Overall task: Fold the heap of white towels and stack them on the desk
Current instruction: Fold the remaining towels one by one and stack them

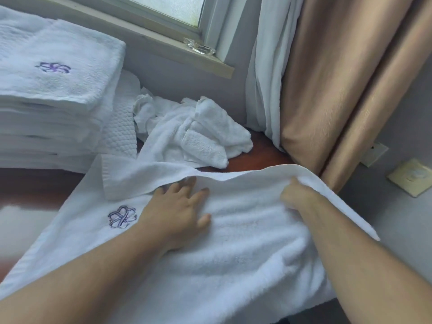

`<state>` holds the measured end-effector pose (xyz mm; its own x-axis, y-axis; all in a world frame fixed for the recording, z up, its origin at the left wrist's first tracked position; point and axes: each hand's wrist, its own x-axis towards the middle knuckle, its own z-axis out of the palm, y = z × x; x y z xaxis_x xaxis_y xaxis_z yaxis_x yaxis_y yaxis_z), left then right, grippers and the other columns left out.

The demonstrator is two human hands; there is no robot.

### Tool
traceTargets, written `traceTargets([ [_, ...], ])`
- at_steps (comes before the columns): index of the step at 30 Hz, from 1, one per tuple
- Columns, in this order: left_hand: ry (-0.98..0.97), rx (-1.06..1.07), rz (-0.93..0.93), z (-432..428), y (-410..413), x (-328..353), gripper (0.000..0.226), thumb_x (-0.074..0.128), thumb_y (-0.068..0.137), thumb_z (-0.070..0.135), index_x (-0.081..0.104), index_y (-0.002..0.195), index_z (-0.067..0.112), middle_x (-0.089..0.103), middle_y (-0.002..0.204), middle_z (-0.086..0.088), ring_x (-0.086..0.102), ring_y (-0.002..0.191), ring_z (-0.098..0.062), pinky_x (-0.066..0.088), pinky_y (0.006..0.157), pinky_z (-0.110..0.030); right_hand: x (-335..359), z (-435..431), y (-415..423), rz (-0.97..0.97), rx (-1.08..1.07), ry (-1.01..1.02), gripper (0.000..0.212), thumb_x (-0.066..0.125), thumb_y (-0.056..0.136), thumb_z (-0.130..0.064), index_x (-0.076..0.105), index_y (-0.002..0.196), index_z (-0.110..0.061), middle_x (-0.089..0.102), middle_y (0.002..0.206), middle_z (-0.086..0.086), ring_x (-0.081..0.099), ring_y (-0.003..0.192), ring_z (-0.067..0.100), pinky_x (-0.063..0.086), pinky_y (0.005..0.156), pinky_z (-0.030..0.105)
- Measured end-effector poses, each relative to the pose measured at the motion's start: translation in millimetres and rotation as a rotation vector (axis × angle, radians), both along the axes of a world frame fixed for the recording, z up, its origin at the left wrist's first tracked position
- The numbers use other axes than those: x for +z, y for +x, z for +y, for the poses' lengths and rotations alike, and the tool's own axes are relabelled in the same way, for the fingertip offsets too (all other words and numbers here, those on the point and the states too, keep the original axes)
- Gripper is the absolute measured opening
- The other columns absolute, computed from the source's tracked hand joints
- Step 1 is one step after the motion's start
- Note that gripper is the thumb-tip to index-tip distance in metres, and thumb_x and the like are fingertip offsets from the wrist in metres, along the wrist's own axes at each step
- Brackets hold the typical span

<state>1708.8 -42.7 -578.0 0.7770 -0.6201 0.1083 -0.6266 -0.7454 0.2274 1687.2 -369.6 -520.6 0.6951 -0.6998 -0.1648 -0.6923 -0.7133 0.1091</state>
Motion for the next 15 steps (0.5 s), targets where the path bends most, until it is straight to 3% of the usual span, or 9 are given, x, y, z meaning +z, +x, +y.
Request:
traceTargets([
  [2,0.003,0.106,0.012,11,-2,-2,0.074,0.021,0.089,0.069,0.011,0.156,0.039,0.014,0.166,-0.007,0.017,0.150,-0.024,0.022,0.115,-0.048,-9,6,9,-0.027,0.106,0.030,0.063,0.036,0.104,-0.031,0.012,0.161,-0.024,0.011,0.167,0.018,0.018,0.150,0.040,0.024,0.120,0.051],
  [3,0.007,0.150,0.028,17,-4,-1,0.074,0.019,0.088,0.069,0.010,0.155,0.039,0.016,0.165,-0.006,0.019,0.148,-0.025,0.023,0.113,-0.049,-15,13,13,-0.061,0.267,0.086,0.058,0.031,0.106,-0.030,0.015,0.161,-0.029,0.004,0.169,0.008,0.009,0.154,0.034,0.019,0.121,0.048],
  [5,0.038,0.229,0.021,30,-5,1,0.077,0.015,0.083,0.070,0.011,0.154,0.040,0.023,0.161,-0.005,0.026,0.144,-0.026,0.027,0.108,-0.049,-23,38,14,-0.141,0.452,0.226,0.053,0.033,0.103,-0.039,0.031,0.156,-0.039,0.014,0.168,-0.009,0.008,0.155,0.022,0.016,0.122,0.042],
  [7,0.059,0.279,0.016,41,-6,1,0.077,0.012,0.079,0.070,0.014,0.151,0.041,0.030,0.156,-0.004,0.032,0.138,-0.027,0.030,0.103,-0.050,-30,47,15,-0.304,0.419,0.316,0.063,0.035,0.087,-0.056,0.039,0.149,-0.049,0.024,0.163,-0.020,0.010,0.155,0.014,0.014,0.123,0.040],
  [9,0.047,0.310,0.023,46,-5,0,0.077,0.014,0.079,0.070,0.015,0.151,0.042,0.031,0.154,-0.003,0.034,0.135,-0.027,0.031,0.101,-0.050,-35,55,11,-0.373,0.405,0.273,0.058,0.038,0.090,-0.050,0.046,0.147,-0.045,0.030,0.162,-0.015,0.016,0.153,0.016,0.018,0.122,0.039],
  [11,0.043,0.328,0.032,48,-6,-1,0.078,0.016,0.080,0.071,0.014,0.152,0.042,0.033,0.153,-0.003,0.035,0.134,-0.026,0.030,0.101,-0.050,-38,59,5,-0.388,0.345,0.050,0.049,0.036,0.097,-0.041,0.058,0.139,-0.030,0.043,0.155,0.000,0.034,0.144,0.025,0.029,0.115,0.043],
  [13,0.054,0.335,0.032,48,-5,-2,0.080,0.016,0.079,0.072,0.014,0.153,0.041,0.034,0.152,-0.003,0.036,0.133,-0.027,0.030,0.102,-0.049,-34,63,3,-0.303,0.132,-0.105,0.057,0.029,0.096,-0.049,0.061,0.131,-0.018,0.052,0.141,0.011,0.044,0.128,0.033,0.035,0.108,0.047],
  [15,0.061,0.327,0.033,50,-3,-3,0.082,0.015,0.079,0.074,0.012,0.154,0.042,0.035,0.153,-0.004,0.036,0.135,-0.027,0.029,0.104,-0.048,-29,63,-1,-0.181,-0.035,-0.080,0.072,0.022,0.092,-0.062,0.057,0.135,-0.016,0.050,0.141,0.015,0.044,0.128,0.037,0.032,0.110,0.054],
])
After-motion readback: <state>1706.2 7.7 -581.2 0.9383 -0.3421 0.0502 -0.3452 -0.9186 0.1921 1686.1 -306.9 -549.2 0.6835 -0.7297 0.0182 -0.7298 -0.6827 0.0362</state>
